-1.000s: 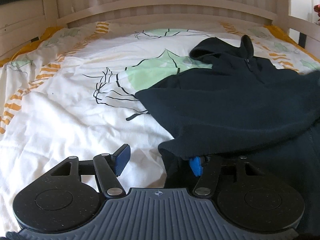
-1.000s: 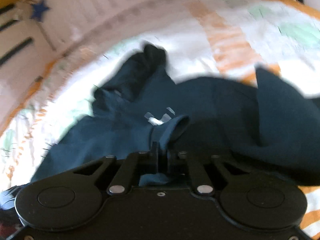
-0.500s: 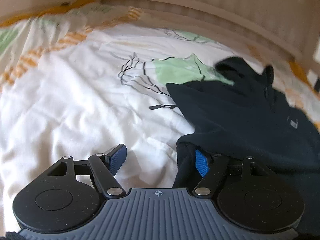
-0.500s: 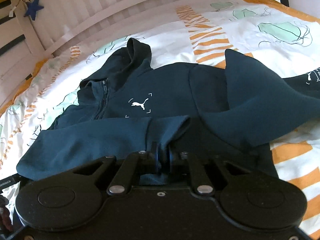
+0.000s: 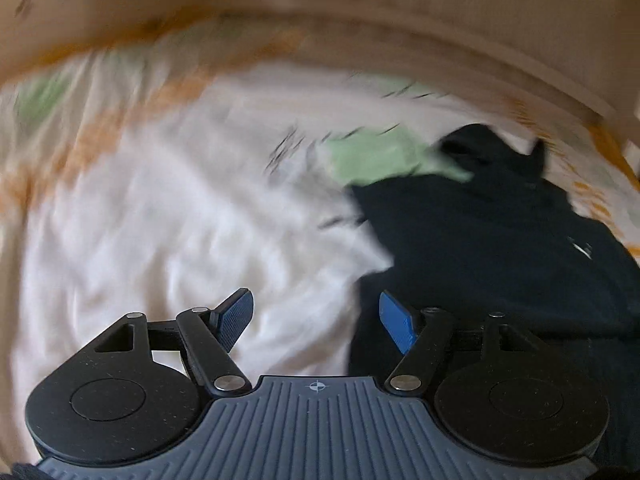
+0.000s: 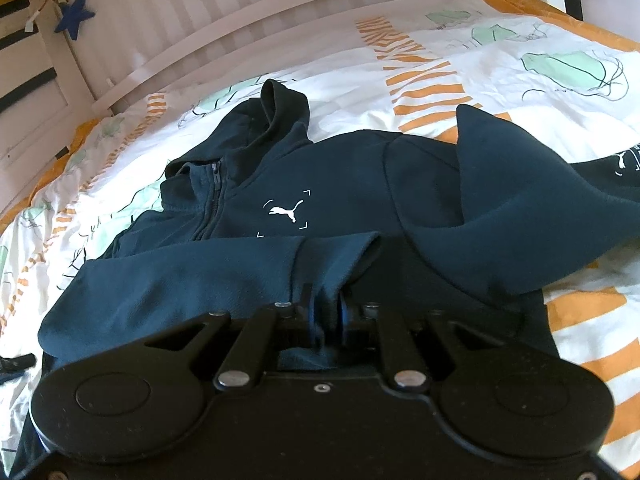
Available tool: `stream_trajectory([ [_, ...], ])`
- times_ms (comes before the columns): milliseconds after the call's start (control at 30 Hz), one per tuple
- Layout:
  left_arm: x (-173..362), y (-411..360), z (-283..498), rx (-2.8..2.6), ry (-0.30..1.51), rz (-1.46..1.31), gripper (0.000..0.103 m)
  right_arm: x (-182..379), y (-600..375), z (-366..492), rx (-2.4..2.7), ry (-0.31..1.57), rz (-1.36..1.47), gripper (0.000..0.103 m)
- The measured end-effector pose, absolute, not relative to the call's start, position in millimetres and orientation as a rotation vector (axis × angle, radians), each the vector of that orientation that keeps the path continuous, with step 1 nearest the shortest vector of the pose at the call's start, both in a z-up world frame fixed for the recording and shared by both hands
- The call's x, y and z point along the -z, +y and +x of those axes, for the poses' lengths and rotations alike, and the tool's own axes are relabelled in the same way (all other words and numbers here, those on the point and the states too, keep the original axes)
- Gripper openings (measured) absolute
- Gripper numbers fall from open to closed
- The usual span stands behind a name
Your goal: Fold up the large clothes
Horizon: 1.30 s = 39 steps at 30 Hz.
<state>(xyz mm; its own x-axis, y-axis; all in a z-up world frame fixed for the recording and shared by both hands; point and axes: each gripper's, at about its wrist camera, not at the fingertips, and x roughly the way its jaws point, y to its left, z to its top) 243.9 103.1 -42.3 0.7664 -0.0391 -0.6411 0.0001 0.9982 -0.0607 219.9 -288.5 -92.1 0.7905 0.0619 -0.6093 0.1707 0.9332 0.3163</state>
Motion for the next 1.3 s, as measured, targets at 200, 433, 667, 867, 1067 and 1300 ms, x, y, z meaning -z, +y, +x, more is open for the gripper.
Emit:
stream_trajectory([
  [200, 49, 63, 274, 0.083, 0.67, 0.087, 0.069, 92, -288, 219, 0.062, 0.658, 0.367, 0.027],
  [433, 89, 94, 299, 0.023, 0.756, -0.005, 0.088, 87, -282, 218, 0.077, 0.638, 0.284, 0.045],
  [667, 94, 97, 294, 0.028, 0.735, -0.021, 0.093, 74, -285, 214, 0.218, 0.57, 0.249, 0.048],
  [867, 95, 96, 294, 0.034, 0.721, -0.023, 0.095, 73, -255, 216, 0.063, 0.566, 0.169, 0.048],
  [1067, 97, 95, 298, 0.068, 0.738, -0.012, 0.103, 105, -240, 223, 0.05, 0.618, 0.121, 0.05],
  [1300, 87, 94, 298, 0.08, 0.77, -0.004, 0.103, 104, -230, 222, -0.01, 0.627, 0.085, 0.097],
])
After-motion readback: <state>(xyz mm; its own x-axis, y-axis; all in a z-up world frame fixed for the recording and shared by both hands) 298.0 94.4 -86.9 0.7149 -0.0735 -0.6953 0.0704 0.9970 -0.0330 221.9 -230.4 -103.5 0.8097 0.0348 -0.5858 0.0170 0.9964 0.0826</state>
